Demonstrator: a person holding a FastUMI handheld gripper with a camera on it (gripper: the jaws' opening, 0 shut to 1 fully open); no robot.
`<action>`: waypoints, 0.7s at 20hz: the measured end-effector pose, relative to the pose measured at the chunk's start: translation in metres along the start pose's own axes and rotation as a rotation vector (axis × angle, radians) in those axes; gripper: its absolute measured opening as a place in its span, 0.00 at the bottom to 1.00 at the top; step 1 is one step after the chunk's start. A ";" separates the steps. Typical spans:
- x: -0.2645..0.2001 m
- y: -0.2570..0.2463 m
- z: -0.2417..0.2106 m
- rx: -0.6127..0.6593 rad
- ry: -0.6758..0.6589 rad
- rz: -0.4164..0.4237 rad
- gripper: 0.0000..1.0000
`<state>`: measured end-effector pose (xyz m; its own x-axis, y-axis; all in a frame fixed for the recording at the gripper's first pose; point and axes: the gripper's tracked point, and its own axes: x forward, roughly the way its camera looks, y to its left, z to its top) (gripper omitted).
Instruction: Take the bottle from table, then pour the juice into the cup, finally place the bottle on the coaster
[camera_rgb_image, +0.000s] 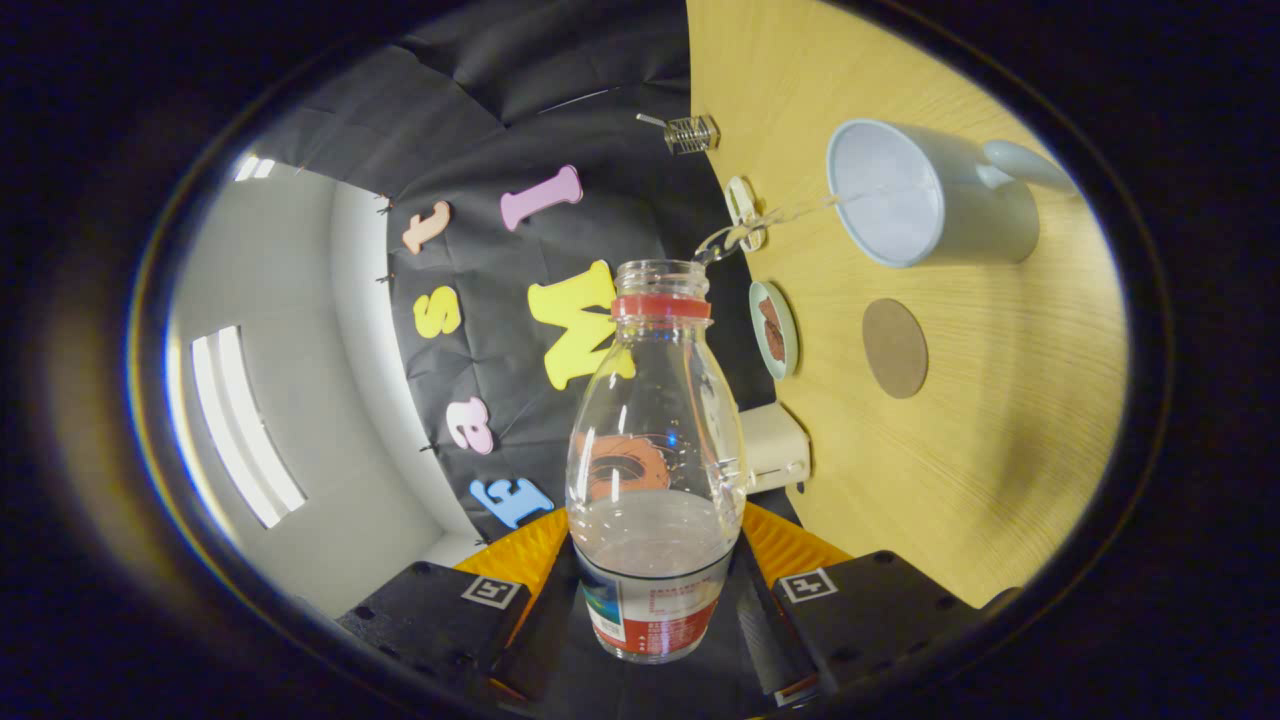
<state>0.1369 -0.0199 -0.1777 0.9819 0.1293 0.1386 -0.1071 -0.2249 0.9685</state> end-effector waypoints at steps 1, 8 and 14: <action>-0.001 0.000 -0.001 -0.004 0.002 -0.003 0.79; -0.002 0.008 0.000 0.049 0.012 0.030 0.78; -0.004 0.015 0.005 0.086 0.006 0.054 0.77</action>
<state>0.1319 -0.0289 -0.1643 0.9740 0.1207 0.1919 -0.1460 -0.3137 0.9382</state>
